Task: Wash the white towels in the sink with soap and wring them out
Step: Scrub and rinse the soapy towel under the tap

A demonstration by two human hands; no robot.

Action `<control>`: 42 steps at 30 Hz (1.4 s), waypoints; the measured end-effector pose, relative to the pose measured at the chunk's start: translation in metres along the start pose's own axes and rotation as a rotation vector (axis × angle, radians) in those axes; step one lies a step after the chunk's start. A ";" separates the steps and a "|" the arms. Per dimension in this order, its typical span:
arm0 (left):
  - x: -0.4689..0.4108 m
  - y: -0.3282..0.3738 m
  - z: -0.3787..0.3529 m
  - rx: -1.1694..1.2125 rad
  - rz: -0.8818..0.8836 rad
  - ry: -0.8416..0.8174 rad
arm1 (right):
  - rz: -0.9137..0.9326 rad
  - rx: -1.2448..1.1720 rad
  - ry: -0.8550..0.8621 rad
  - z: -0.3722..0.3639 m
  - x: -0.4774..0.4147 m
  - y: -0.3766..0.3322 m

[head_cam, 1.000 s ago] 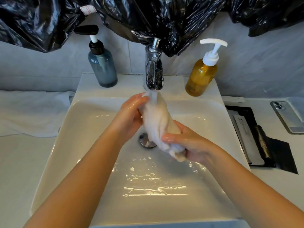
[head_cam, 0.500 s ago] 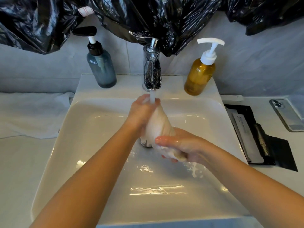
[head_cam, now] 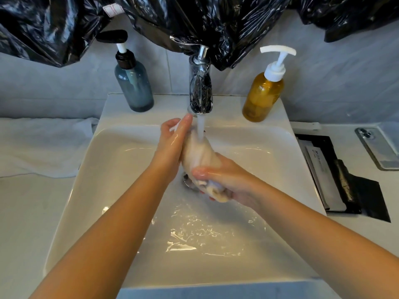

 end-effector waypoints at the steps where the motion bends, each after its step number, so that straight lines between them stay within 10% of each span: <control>1: 0.004 -0.006 -0.002 0.036 0.016 -0.045 | 0.033 -0.026 -0.006 -0.002 0.000 -0.002; 10: 0.027 -0.048 -0.006 0.147 -0.019 -0.088 | 0.285 0.311 0.284 0.027 0.007 -0.012; 18: 0.028 -0.041 -0.013 0.127 -0.032 -0.090 | 0.130 -0.423 0.128 0.006 -0.022 0.005; 31: 0.023 -0.061 -0.008 0.235 0.142 -0.001 | 0.361 -0.340 0.431 0.024 -0.012 0.011; 42: 0.028 -0.047 -0.009 0.147 -0.089 0.014 | 0.464 -0.423 0.388 0.023 -0.017 0.016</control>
Point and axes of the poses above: each hand's wrist, its own x-axis away from the middle knuckle, its own z-axis out of the back of the hand, y = z × x, the point moved 9 cm from there along -x, towards the middle knuckle, and after that the axes turned 11 degrees about -y, right-handed, at the moved point
